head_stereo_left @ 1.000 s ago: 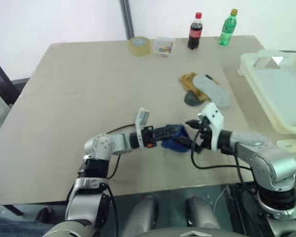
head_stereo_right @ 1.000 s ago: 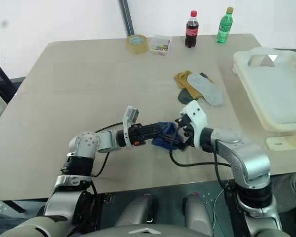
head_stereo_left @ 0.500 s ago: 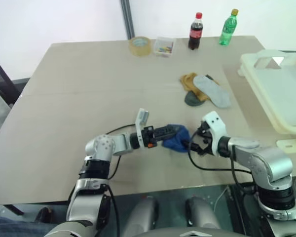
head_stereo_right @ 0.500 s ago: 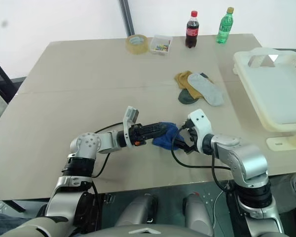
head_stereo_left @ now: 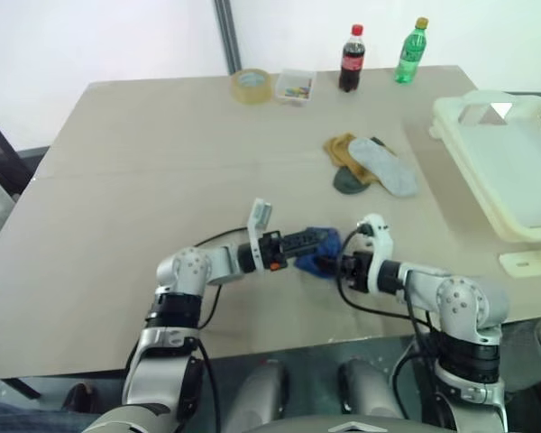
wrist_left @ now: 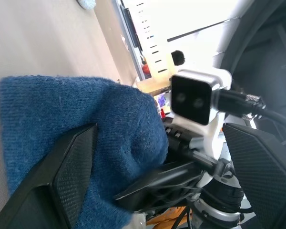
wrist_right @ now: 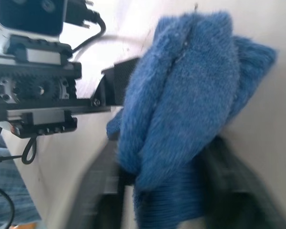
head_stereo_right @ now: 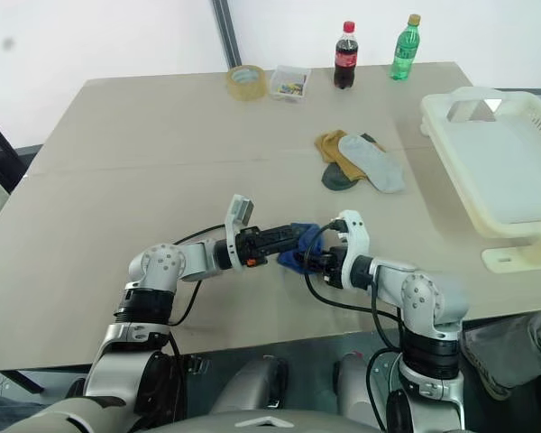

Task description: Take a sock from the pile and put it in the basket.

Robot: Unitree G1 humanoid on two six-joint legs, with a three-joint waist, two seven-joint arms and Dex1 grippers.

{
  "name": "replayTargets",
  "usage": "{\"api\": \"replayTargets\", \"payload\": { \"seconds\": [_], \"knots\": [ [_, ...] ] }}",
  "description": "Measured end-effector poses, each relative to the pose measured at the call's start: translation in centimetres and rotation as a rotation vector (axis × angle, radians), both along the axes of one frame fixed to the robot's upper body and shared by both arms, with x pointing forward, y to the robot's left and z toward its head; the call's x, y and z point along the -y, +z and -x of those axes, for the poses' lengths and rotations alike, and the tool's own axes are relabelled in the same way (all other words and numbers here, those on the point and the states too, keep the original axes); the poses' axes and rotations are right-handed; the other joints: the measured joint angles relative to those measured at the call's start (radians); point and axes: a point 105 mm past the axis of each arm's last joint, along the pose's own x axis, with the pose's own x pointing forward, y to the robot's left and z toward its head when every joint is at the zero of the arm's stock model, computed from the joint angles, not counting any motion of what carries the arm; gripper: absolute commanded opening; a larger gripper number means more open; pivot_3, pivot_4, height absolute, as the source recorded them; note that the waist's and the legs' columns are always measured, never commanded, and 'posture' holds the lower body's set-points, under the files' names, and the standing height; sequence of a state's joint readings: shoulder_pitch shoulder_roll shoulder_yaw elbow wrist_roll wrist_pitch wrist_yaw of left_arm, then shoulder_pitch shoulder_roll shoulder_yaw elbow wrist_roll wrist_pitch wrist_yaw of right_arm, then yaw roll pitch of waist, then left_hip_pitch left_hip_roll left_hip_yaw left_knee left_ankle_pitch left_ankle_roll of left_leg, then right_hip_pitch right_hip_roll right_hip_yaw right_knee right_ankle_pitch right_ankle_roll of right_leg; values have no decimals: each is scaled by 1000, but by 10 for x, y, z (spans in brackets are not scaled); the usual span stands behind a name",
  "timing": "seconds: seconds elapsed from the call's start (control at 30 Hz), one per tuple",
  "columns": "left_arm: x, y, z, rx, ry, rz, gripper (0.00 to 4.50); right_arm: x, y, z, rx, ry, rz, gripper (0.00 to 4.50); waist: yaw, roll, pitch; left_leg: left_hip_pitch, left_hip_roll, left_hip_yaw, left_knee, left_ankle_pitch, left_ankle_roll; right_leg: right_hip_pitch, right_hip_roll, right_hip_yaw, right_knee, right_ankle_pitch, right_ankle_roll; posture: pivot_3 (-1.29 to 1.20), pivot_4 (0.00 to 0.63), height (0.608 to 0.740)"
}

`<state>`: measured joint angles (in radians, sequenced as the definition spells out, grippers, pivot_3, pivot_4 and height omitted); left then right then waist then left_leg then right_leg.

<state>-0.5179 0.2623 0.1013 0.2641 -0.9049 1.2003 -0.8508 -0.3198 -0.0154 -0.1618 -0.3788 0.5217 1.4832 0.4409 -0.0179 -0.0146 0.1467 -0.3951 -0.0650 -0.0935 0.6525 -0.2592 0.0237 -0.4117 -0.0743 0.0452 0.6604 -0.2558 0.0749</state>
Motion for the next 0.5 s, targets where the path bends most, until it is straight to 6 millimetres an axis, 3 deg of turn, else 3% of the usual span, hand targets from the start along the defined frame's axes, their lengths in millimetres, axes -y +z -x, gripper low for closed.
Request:
{"api": "replayTargets", "payload": {
  "seconds": [0.03, 0.1, 0.3, 0.5],
  "knots": [
    [0, 0, 0, 0, 1, 0, 4500, 0, 0, 0, -2, 3, -5, 217, 0, 0, 0, 0, 0, 0, 0, 0, 0, 0, 0, 0, 0, 0, 0, 0, 150, 740],
    [-1, 0, 0, 2, 4, -2, 4500, -1, 1, 0, -3, 10, -13, 9, -2, 0, 0, 0, 0, 0, 0, 0, 0, 0, 0, 0, 0, 0, 0, 0, 150, 740],
    [-3, 0, 0, 37, 18, -26, 4500, 0, 2, -1, -17, 5, -28, 9, -3, 0, 0, 0, 0, 0, 0, 0, 0, 0, 0, 0, 0, 0, 0, 0, 150, 740],
    [-16, 1, 7, 401, 120, -167, 4500, 9, 2, -6, -19, -26, -23, 9, 1, 1, 0, 0, 0, 2, -1, 0, 0, 0, -4, 1, 0, 0, 0, 0, 150, 740]
  ]
}}
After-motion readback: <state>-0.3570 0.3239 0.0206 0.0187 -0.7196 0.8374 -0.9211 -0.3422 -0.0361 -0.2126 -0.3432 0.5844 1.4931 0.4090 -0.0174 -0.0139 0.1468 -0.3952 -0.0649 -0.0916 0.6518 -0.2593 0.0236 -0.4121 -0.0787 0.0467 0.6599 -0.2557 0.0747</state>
